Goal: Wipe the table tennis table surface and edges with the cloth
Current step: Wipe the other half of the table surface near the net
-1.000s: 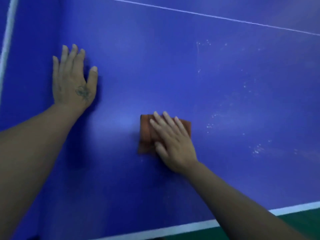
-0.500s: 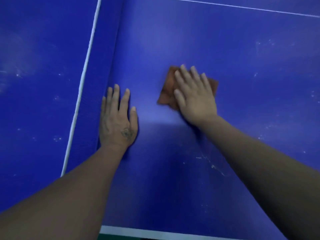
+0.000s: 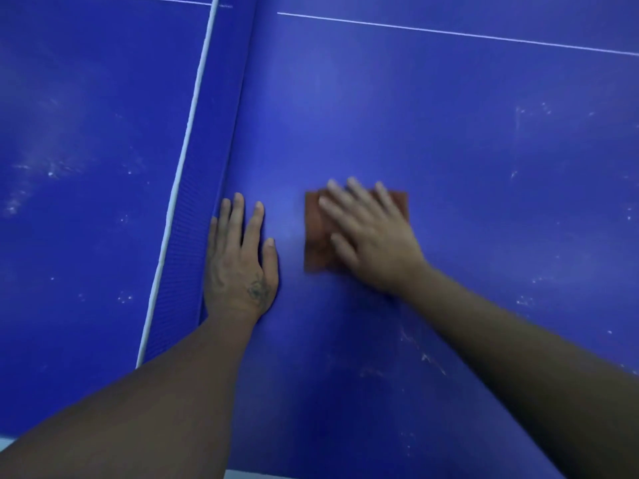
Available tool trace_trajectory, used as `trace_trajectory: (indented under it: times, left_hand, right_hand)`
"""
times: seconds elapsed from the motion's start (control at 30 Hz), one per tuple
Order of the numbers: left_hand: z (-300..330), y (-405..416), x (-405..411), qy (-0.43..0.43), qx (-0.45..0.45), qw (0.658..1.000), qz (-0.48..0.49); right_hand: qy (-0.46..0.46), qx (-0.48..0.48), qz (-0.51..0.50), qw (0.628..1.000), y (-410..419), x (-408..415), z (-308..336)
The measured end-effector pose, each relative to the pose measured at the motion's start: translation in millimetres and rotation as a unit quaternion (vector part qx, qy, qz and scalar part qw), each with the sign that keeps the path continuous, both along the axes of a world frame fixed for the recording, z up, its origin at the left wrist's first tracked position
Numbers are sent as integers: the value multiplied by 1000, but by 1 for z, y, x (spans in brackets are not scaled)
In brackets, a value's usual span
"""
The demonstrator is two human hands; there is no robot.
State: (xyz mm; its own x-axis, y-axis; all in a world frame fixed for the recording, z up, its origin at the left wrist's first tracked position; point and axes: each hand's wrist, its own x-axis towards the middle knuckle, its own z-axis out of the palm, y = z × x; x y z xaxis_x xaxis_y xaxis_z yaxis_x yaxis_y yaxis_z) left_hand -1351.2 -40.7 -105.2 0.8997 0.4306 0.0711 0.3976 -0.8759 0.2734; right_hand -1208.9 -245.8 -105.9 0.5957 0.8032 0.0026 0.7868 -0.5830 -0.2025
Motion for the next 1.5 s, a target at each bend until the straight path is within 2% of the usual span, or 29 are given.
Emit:
trace_trajectory:
  times: [0.1, 0.2, 0.33, 0.53, 0.6, 0.73, 0.9, 1.0, 1.13, 1.4, 1.5]
  left_hand:
    - [0, 0, 0, 4, -5, 1000, 3]
    - [0, 0, 0, 5, -3, 1000, 1]
    - [1, 0, 0, 12, -5, 1000, -1]
    - [4, -2, 1, 6, -13, 1000, 4]
    - [3, -2, 0, 7, -14, 1000, 5]
    - [0, -1, 1, 6, -11, 1000, 3]
    - [-2, -3, -1, -3, -3, 1000, 3]
    - [-3, -2, -1, -5, 2, 1000, 3]
    - [-3, -2, -1, -5, 0, 1000, 3]
    - [-1, -2, -4, -12, -16, 1000, -5]
    - [-2, -1, -7, -26, -17, 999, -15]
  right_hand:
    - [6, -13, -65, 998, 6, 65, 2]
    - [-10, -14, -81, 997, -3, 75, -3]
    - [-33, -23, -48, 998, -37, 8, -6]
    - [64, -12, 46, 997, -106, -143, -4]
    - [78, -19, 67, 995, -113, -163, -3]
    - [71, 1, 67, 995, -91, -106, 0]
    - [49, 7, -13, 999, -60, 36, 5]
    - [25, -5, -59, 998, -72, 61, 3]
    - [-19, -32, -87, 996, -110, 9, -5]
    - [45, -24, -176, 983, -167, -186, 0]
    - [61, -3, -219, 974, -165, -209, 3]
